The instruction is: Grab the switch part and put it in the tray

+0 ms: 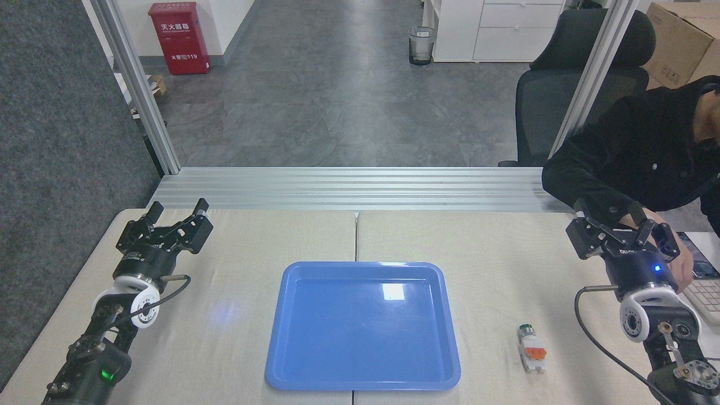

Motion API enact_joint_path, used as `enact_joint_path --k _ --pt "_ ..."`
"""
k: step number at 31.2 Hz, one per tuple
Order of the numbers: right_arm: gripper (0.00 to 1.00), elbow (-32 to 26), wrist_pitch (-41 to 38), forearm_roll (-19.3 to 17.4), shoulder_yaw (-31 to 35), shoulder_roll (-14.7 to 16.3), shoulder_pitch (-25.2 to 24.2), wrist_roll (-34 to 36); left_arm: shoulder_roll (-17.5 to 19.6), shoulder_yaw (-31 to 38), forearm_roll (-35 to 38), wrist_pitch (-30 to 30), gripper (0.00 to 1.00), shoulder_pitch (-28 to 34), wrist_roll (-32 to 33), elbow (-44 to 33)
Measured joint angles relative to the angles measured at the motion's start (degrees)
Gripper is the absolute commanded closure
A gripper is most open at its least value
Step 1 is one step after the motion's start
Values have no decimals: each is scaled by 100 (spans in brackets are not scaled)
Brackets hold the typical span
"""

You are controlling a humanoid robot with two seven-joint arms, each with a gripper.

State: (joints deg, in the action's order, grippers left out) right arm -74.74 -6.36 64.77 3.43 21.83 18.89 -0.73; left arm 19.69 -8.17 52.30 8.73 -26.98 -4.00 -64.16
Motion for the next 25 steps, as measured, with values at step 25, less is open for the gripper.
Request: enact_joint_path --k 25 --pt "1 -4 0 5 -2 -3 -21 0 0 0 0 0 0 0 0 0"
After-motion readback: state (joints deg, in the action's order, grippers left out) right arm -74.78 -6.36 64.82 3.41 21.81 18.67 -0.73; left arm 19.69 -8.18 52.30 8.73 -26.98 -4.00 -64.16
